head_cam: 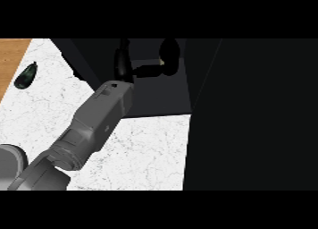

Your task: Pick up the wine, place it into the cabinet and close the cabinet

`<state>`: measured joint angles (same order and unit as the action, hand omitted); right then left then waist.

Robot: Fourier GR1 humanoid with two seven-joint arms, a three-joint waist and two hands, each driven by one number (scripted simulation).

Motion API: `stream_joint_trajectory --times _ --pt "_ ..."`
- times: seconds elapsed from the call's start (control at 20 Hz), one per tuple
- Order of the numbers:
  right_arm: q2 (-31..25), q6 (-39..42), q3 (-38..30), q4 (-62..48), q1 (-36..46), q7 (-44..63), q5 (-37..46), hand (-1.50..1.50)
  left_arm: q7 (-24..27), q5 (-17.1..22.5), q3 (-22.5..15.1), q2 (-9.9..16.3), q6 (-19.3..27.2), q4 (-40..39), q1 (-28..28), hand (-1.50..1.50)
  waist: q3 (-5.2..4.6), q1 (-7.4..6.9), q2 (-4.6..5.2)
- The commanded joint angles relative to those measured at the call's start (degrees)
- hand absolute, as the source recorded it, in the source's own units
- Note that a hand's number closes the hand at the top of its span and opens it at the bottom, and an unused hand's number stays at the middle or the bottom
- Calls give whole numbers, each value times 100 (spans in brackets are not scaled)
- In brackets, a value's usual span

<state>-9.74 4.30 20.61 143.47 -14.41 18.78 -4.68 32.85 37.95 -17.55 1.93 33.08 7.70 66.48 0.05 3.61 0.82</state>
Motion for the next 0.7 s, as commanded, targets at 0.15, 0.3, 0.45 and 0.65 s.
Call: stream_joint_trajectory --times 0.15,0.3,0.45,0.65 --pt "-114 -5 -237 991 -378 381 -523 -150 369 32 180 31 -537 473 -204 -150 -5 -222 -86" --pt "-27 -154 -135 1052 -171 601 -420 -150 546 57 262 169 -934 656 -373 -150 -9 -253 -84" --pt "2 -222 116 1160 -294 632 -118 -150 483 26 260 -36 -775 1035 -401 -150 -8 -302 -124" --pt "-143 -195 -451 1162 -156 718 -502 -150 406 -79 134 48 -960 1560 -814 -150 -4 -394 -143"
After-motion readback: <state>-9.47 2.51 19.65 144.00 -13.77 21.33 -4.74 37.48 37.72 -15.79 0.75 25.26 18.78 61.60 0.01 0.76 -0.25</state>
